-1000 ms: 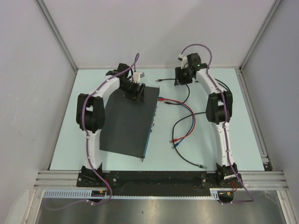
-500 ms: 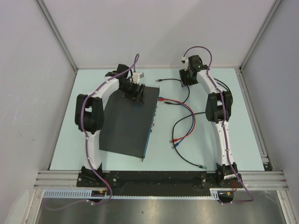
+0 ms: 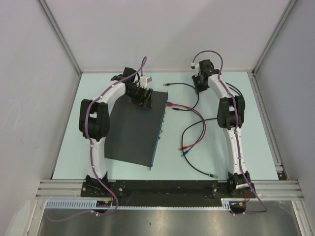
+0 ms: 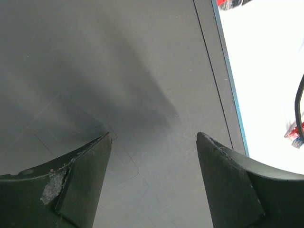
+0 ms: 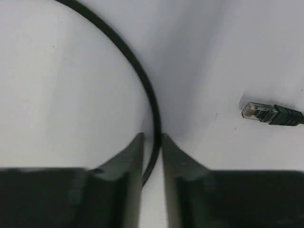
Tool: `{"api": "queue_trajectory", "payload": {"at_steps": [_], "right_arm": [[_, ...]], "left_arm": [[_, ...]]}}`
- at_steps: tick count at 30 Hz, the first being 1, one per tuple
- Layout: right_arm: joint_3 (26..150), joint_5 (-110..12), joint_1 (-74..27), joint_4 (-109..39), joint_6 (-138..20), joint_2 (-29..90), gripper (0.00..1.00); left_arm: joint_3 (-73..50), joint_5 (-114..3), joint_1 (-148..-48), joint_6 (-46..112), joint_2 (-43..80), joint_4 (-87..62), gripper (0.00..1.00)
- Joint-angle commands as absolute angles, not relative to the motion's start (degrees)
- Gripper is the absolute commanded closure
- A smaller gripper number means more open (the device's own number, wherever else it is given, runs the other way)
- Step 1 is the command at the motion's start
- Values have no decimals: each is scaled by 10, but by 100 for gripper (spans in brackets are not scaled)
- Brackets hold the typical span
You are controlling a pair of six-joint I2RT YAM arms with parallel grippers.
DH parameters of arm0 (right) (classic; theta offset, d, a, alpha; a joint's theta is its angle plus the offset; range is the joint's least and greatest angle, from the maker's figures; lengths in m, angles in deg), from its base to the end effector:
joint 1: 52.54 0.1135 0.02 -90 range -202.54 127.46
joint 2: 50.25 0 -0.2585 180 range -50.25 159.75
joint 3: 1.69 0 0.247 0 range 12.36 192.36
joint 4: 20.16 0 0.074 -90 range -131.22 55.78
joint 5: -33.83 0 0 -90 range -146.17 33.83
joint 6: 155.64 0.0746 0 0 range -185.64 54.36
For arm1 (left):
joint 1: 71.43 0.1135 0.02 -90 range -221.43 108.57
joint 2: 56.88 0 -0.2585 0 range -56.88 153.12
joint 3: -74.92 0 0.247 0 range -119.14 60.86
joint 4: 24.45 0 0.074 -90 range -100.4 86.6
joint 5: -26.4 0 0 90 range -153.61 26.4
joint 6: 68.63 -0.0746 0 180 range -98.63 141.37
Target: Pull the plug from the switch port
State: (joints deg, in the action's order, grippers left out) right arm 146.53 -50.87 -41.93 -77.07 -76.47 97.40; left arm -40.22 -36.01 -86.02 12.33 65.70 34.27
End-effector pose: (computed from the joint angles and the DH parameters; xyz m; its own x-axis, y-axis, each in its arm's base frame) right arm 0.5566 0.1113 0.1309 -0.7596 -0.3326 -0.5588 -0.3832 0.9232 -0.0286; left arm 0.4372 -0.1495 0.1712 -0.8106 0.3549 -0.4657 0.5385 0.7643 -0.3549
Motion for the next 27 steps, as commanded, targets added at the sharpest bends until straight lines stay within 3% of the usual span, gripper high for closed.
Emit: {"api": "queue_trajectory", "payload": {"at_steps": [1,3,6,11,16,27], "right_arm": [[1445,-531,-436,-803,-803,980,83],[1452,-557,-446,-793,-860,964,92],[1481,-605,-470,-785,-917,945,95],[1488,-611,-489,-802,-1004,898,96],[1405,-597,-510,-810,-1024,819,98],[1330,-671,-593,-758,-1076,795,99]], "left_arm": [[-394,-415,-846,114,690,377,19],[-391,-415,-846,115,689,375,19],[-386,-414,-846,117,689,373,19],[-392,-407,-846,121,699,375,19],[-412,-395,-846,126,717,381,19],[-421,-382,-846,134,730,381,19]]}}
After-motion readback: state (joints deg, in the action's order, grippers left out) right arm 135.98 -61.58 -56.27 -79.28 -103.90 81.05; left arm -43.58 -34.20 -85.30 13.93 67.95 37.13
